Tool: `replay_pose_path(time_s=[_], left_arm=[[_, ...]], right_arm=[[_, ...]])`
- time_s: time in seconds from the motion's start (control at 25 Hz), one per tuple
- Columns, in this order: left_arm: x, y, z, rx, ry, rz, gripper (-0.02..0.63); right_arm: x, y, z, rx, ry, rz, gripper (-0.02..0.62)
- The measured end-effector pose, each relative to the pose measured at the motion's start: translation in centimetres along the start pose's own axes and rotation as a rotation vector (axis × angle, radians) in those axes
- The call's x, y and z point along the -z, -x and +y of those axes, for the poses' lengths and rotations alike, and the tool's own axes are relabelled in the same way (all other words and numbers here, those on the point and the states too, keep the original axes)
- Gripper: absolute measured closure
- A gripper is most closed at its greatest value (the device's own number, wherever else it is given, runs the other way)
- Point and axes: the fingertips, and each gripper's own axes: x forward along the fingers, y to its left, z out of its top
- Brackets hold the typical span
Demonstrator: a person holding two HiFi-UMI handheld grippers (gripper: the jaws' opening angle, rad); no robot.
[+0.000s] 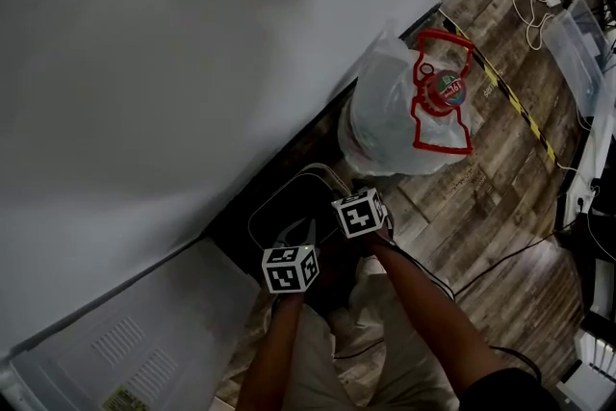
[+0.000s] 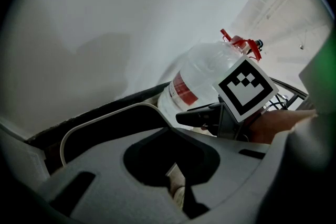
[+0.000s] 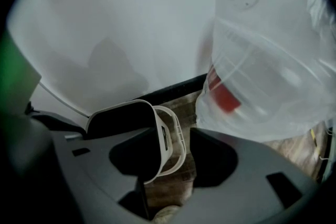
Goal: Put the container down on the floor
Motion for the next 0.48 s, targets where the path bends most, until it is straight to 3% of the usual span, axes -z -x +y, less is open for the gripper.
replay_pose_path(time_s=[0.48], left_arm=[[-1.7,3.9,-1.3,-0.009,0.004,0.002,0.589]], right_arm=[[0.1,5.0,1.3,-0.007,-0.081,-0.037,0.410]])
